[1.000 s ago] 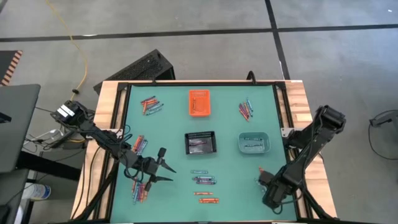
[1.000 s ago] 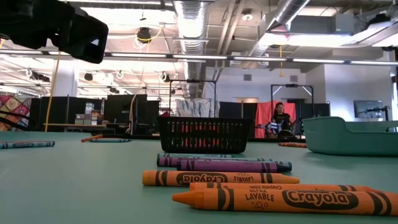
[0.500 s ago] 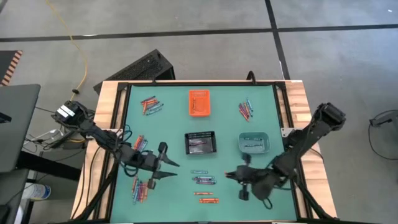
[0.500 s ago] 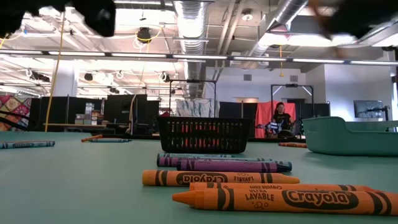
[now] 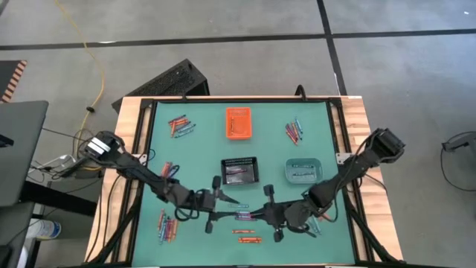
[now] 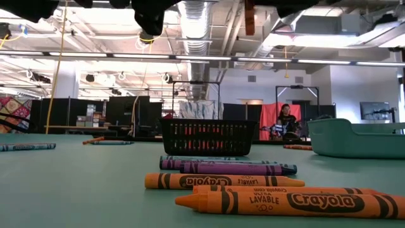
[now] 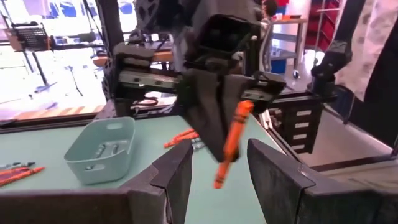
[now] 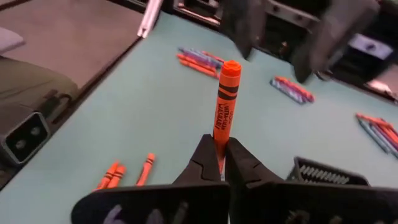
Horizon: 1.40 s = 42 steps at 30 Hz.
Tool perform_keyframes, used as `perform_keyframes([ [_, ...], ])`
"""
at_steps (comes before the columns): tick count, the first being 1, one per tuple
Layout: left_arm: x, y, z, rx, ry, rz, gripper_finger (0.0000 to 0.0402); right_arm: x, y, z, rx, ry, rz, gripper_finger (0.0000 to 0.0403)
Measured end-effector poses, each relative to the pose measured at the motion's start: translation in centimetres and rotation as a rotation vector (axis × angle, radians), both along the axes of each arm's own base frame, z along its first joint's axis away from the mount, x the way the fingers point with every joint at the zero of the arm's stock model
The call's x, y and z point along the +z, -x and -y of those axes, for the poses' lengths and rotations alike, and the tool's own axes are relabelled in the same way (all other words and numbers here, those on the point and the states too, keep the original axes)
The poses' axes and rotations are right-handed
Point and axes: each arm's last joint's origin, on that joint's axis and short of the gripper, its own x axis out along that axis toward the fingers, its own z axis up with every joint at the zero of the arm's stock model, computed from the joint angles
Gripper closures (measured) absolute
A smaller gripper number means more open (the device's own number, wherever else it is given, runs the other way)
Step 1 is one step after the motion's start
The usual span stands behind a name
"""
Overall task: Sort crayons
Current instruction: Put the orange crayon into the orange bin
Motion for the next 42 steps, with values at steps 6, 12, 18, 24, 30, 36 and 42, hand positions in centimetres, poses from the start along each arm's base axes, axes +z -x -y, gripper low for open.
perform_keyframes([
  [6,-0.1,-0.4,-0.5,-0.056,0.064,0.001,0.0256,-0.3,0.8,-0.8,0.017,-0.031,0.026,0.0403],
  [12,-0.8,-1.3,-0.5,-0.080,0.084,-0.023,0.0256,-2.1,2.1,-1.5,0.060,-0.054,0.089,0.0403],
  [18,-1.3,-3.5,0.8,-0.122,0.039,-0.035,0.0256,-1.5,1.9,-1.1,0.048,-0.061,0.140,0.0403],
  [24,-1.4,-4.3,1.0,-0.117,0.006,-0.057,0.0256,-1.9,1.2,-0.2,0.039,-0.081,0.102,0.0403],
  [30,-1.4,-4.4,0.8,-0.099,0.010,-0.062,0.0256,-2.0,0.8,0.3,0.020,-0.087,0.099,0.0403],
  [36,-1.3,-4.6,0.2,-0.083,0.013,-0.046,0.0256,-2.0,0.6,0.7,-0.008,-0.124,0.090,0.0403],
  [42,-1.2,-5.0,-0.7,-0.060,0.017,-0.041,0.0256,-2.0,0.3,1.3,-0.042,-0.157,0.088,0.0403],
])
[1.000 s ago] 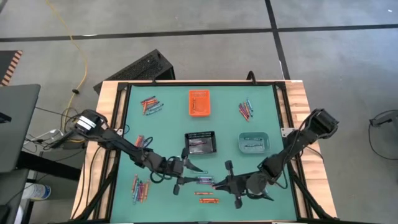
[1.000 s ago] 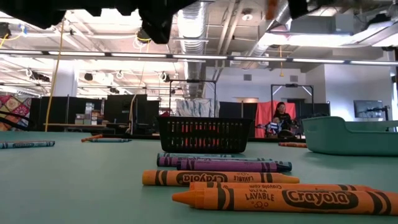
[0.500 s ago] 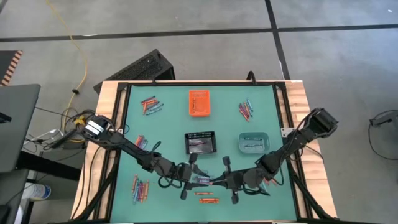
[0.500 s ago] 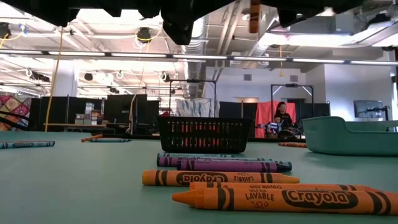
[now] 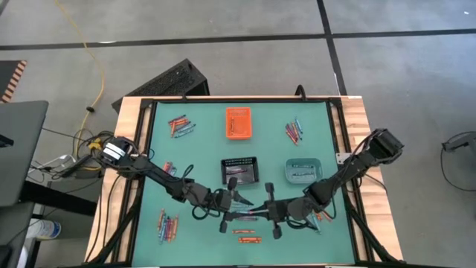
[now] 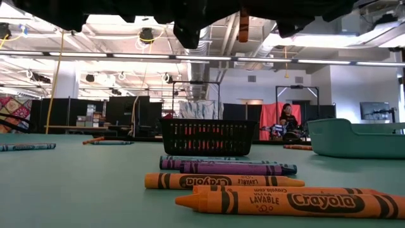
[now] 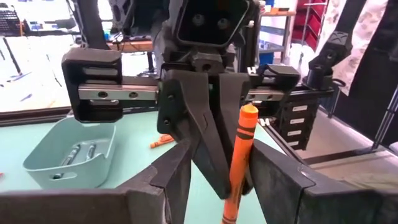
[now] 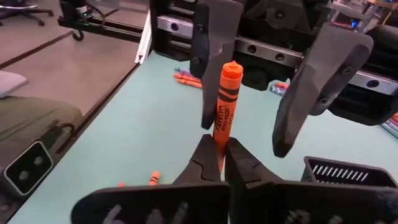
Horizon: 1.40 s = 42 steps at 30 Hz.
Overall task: Sort crayons
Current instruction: Put the orange crayon into the orange bin
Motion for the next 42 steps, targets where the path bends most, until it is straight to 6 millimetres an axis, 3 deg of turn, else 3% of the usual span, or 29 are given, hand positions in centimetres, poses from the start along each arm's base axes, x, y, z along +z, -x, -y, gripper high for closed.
perform_keyframes([
  [13,0.0,-0.1,-0.2,-0.005,-0.007,0.000,0.0289,-0.2,-0.4,0.7,-0.039,-0.033,-0.024,0.0403],
  [21,0.0,-0.1,-0.1,-0.066,-0.004,-0.002,0.0364,-0.2,-0.3,0.7,-0.035,-0.031,-0.026,0.0400],
  [24,-0.1,-0.1,-0.1,-0.066,-0.004,-0.008,0.0390,-0.3,-0.3,0.7,-0.033,-0.022,-0.032,0.0386],
  [34,-0.1,0.0,-0.3,-0.074,-0.011,-0.060,0.0384,-0.5,-0.2,0.8,-0.040,-0.001,-0.054,0.0309],
  [38,1.5,0.7,-1.5,-0.023,-0.085,-0.116,0.0384,-1.0,0.0,1.1,-0.063,0.046,-0.107,0.0292],
  [42,3.9,1.5,-4.5,0.127,-0.193,-0.167,0.0384,-1.3,0.2,1.2,-0.070,0.056,-0.142,0.0290],
])
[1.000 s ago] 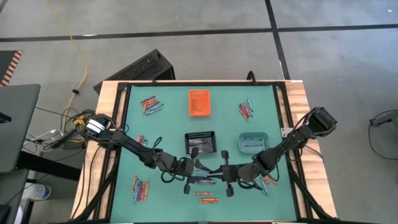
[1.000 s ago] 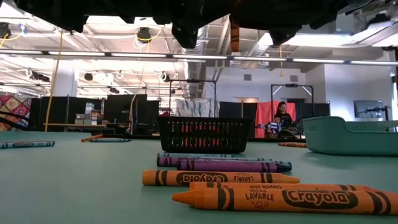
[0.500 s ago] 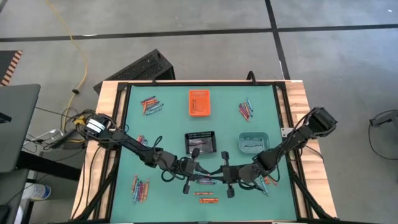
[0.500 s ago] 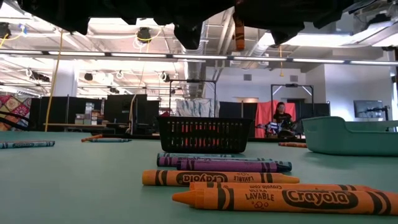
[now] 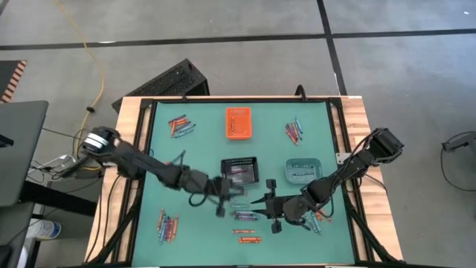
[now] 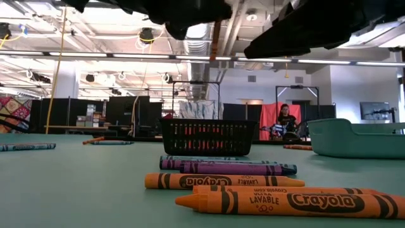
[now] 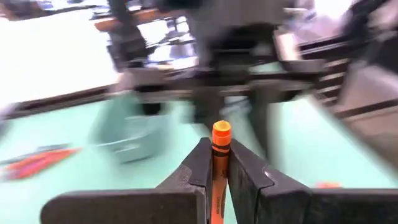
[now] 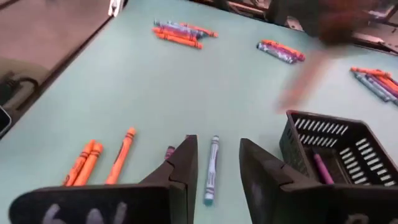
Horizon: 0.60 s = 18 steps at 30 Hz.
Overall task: Sort crayons
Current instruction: Put the orange crayon into the orange bin
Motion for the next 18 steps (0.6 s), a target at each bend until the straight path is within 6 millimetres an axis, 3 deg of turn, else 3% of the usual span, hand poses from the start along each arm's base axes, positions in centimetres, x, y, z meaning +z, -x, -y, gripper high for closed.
perform_keyframes([
  [4,1.8,0.4,-4.9,0.122,-0.058,-0.022,0.0384,0.0,-0.1,0.2,-0.007,-0.002,-0.003,0.0291],
  [8,1.8,0.4,-11.5,0.269,-0.023,-0.063,0.0384,0.0,-0.1,0.2,-0.009,-0.001,-0.003,0.0291],
  [14,-0.1,2.2,-22.1,0.614,0.491,-0.049,0.0384,-0.1,-0.1,0.3,-0.008,0.001,-0.007,0.0291],
  [18,-2.4,3.3,-26.4,0.675,0.798,-0.041,0.0384,-0.2,-0.2,0.6,-0.016,0.006,-0.017,0.0291],
])
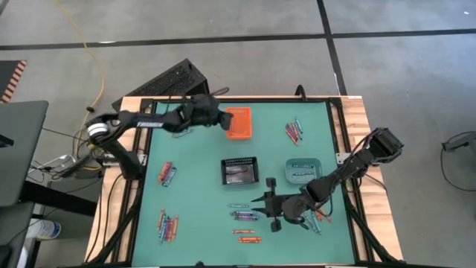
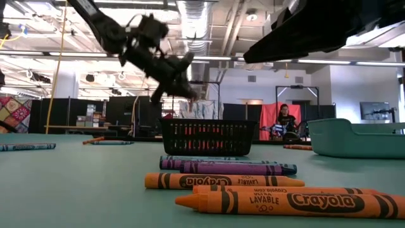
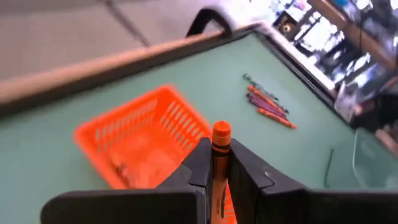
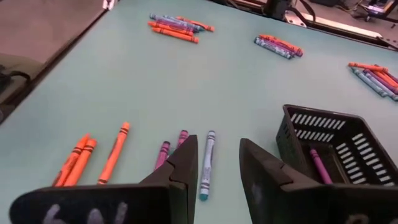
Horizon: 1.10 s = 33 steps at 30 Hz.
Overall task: Sort crayons
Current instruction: Put the orange crayon into the orange bin
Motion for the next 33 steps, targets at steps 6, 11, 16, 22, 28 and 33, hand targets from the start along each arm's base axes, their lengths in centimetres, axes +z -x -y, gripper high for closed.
perform_keyframes([
  [6,-2.5,-0.4,-2.7,-0.084,0.214,0.147,0.0383,-0.1,-0.2,0.5,-0.018,0.005,-0.008,0.0292],
  [11,-2.7,-1.0,-3.5,-0.097,0.223,0.123,0.0364,-0.2,-0.3,0.9,-0.029,0.015,-0.025,0.0292],
  [16,-1.9,-1.7,-3.6,-0.123,0.191,0.082,0.0331,-0.3,-0.3,0.9,-0.030,0.019,-0.033,0.0291],
  [22,-1.1,-2.4,-3.6,-0.117,0.183,0.058,0.0300,-0.4,-0.2,1.0,-0.029,0.026,-0.046,0.0291],
  [28,0.0,-2.5,-3.8,-0.152,0.198,0.017,0.0293,-0.4,-0.2,0.8,-0.024,0.026,-0.045,0.0291],
  [33,2.4,-1.9,-3.3,-0.223,0.160,-0.027,0.0292,-0.4,-0.1,0.6,-0.017,0.018,-0.046,0.0291],
])
